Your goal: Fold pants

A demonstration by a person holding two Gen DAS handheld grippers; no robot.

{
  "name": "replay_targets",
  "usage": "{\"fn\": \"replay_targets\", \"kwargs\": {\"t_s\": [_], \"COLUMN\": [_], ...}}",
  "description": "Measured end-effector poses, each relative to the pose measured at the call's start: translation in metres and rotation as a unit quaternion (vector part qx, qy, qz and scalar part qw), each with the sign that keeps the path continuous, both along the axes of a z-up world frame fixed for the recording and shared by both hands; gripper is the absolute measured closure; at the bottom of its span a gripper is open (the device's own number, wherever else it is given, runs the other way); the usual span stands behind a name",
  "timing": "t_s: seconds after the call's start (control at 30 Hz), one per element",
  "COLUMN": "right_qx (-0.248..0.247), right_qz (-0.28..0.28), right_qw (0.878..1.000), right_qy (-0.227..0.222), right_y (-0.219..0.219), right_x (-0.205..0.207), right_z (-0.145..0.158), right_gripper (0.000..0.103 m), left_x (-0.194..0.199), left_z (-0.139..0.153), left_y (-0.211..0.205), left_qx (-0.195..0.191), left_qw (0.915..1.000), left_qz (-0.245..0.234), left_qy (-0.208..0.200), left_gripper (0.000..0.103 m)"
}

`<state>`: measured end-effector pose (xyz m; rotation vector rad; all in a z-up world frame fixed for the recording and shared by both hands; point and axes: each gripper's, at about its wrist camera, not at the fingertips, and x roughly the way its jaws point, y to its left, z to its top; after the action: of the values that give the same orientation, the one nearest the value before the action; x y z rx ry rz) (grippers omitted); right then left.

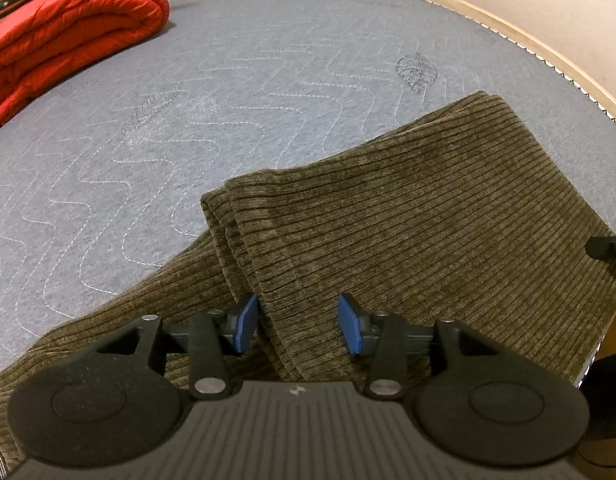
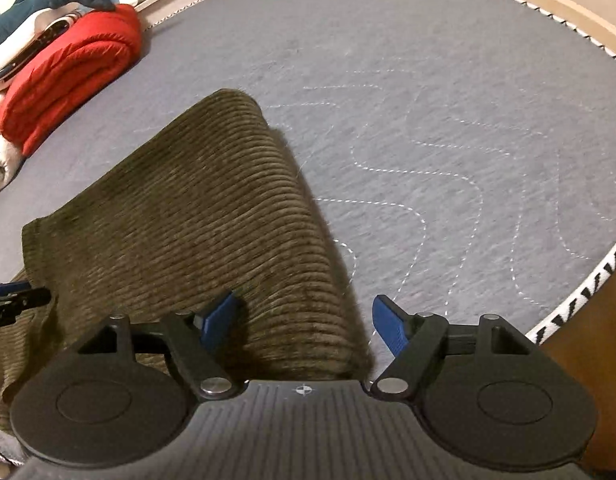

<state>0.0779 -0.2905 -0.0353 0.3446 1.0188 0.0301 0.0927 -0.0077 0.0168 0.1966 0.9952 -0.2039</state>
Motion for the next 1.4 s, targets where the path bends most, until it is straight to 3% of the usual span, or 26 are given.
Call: {"fn": "replay_targets", "kwargs": {"t_s": [0.63,0.73,0.87,0.93,1.0,1.07,1.13,1.2,1.3,1.37,1.4], "right_qx": [0.01,-0.002,-0.017,-0.032,-0.073,-0.122,-0.164,-0.212,-0.271,-0.307,-0.318], "right_qz": [0.038,0.042,0.049,0.058,0.079,0.106,0.141,0.185,0.249,0.293,0.308], "right_qw": [0.999,0.999,0.998,0.997,0.992,0.98,0.961,0.931,0.879,0.839,0.824], "right_qy": [0.005,-0.001,-0.017,-0.036,-0.071,-0.119,-0.171,-0.232,-0.304,-0.341,-0.353], "right_y": [0.006,0.009,0.012,0.018,0.034,0.055,0.076,0.104,0.146,0.172,0.18], "right_x": [-0.004,-0.006,-0.011,-0.017,-0.026,-0.039,-0.052,-0.07,-0.099,-0.118,-0.124], "right_z": [-0.003,-0.001,0.006,0.013,0.024,0.039,0.053,0.065,0.075,0.074,0.073], "right_gripper": [0.028,0.037,0.061,0.068,0.074,0.076,0.076,0.077,0.077,0.077,0.077], "left_x": [0.001,0.002,0.001,0.0,-0.003,-0.006,-0.01,-0.014,-0.016,-0.014,-0.013], "left_z": [0.014,0.017,0.022,0.027,0.035,0.045,0.057,0.07,0.085,0.091,0.093], "left_y": [0.005,0.006,0.007,0.008,0.009,0.011,0.011,0.005,-0.006,-0.012,-0.015], "left_qx": [-0.023,-0.027,-0.039,-0.055,-0.097,-0.17,-0.252,-0.316,-0.371,-0.38,-0.375], "left_qw": [0.9993,0.999,0.9982,0.9971,0.9938,0.9842,0.967,0.9482,0.9274,0.9234,0.925], "left_qz": [0.016,0.021,0.026,0.03,0.032,0.026,0.012,-0.009,-0.044,-0.056,-0.059], "left_qy": [-0.023,-0.028,-0.037,-0.043,-0.045,-0.042,-0.037,-0.03,-0.017,-0.002,0.002], "left_gripper": [0.046,0.046,0.046,0.046,0.045,0.042,0.032,0.019,0.015,0.013,0.013]}}
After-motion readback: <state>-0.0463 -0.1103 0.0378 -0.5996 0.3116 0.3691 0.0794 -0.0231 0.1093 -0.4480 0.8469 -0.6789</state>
